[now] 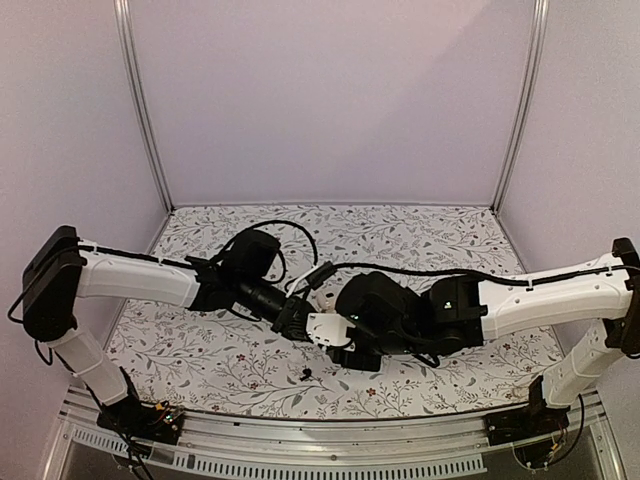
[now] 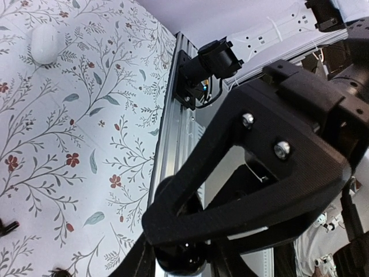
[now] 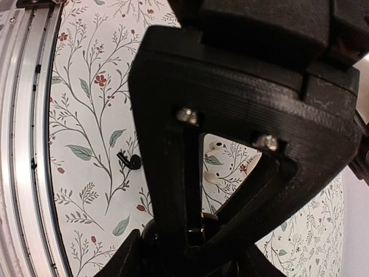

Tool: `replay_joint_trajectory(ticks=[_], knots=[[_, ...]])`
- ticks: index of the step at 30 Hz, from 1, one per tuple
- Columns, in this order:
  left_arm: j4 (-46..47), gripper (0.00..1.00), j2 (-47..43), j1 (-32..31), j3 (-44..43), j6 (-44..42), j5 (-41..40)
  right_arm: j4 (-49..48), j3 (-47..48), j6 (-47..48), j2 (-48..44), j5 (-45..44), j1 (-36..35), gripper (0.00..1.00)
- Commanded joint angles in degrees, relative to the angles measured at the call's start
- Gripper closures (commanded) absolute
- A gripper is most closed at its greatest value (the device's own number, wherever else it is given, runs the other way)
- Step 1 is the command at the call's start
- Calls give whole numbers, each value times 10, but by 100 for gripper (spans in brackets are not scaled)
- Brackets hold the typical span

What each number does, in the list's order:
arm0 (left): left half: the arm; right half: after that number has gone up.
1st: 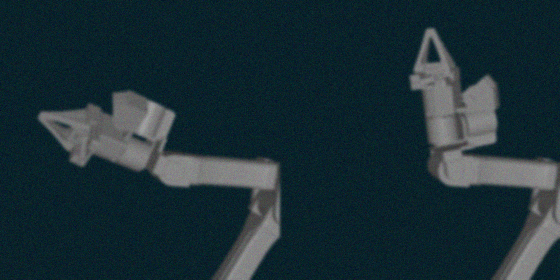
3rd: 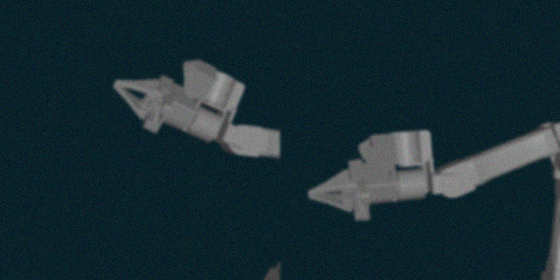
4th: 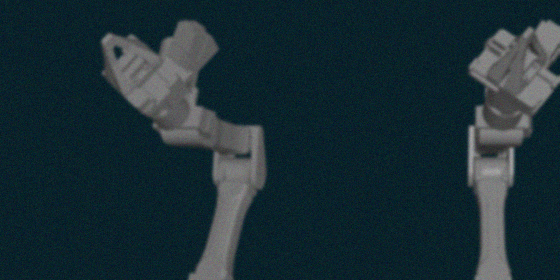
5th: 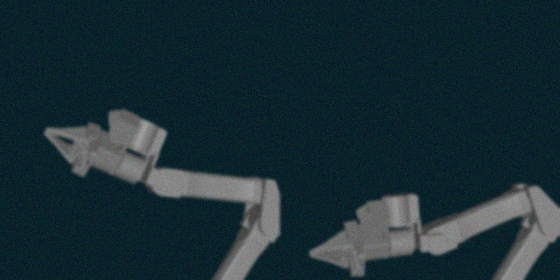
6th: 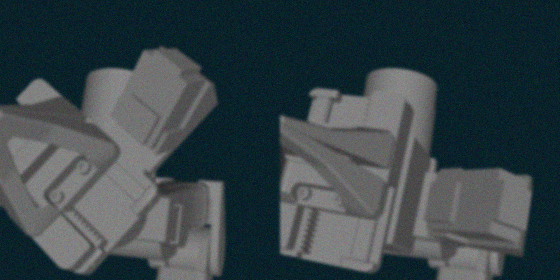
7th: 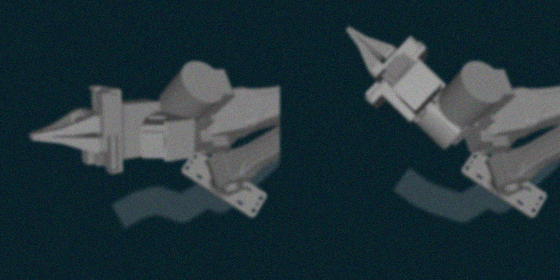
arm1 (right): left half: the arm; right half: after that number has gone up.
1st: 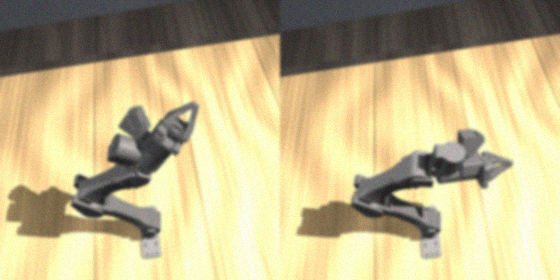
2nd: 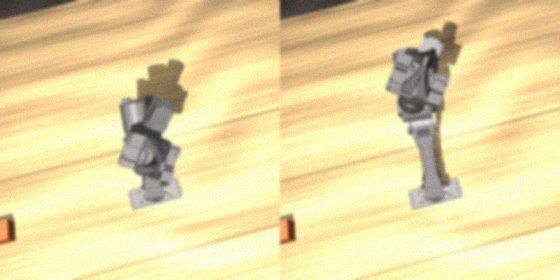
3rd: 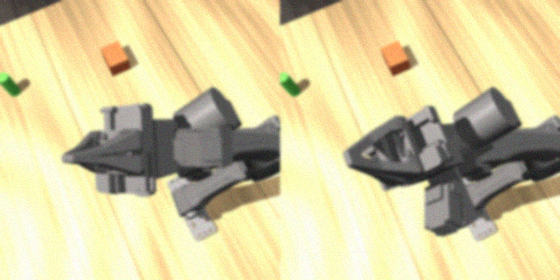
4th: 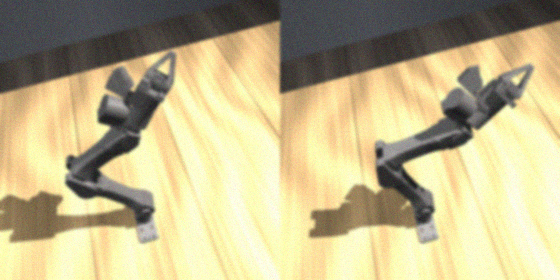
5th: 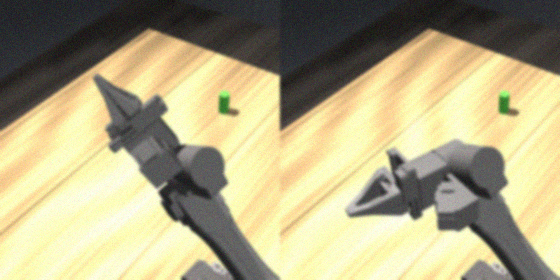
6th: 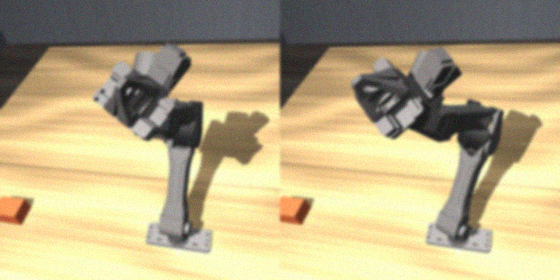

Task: Insert the wireless bluetooth earbuds into the charging case
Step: Pass from the right arm to the left, then pass from the left arm to the right

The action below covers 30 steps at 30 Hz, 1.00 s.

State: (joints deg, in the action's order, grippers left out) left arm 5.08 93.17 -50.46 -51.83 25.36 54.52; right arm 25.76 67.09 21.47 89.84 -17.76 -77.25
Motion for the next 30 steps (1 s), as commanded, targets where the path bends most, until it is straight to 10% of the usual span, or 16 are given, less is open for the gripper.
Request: replay_joint_trajectory(ticks=[1,6,14,26,30], knots=[[-14,73,8,-8,-15,-14,-1,-5,-4,-3,8,-20,-4,75],[-6,83,5,-7,-14,-11,-1,-17,-15,-5,-3,-29,-4,63],[22,90,-18,13,5,-7,-8,-53,-47,-31,-60,-29,1,9],[130,97,-133,48,61,-27,-114,-370,-212,-145,-290,-4,59,1],[148,97,-166,57,73,-64,-125,-297,-153,-180,-267,40,62,1]])
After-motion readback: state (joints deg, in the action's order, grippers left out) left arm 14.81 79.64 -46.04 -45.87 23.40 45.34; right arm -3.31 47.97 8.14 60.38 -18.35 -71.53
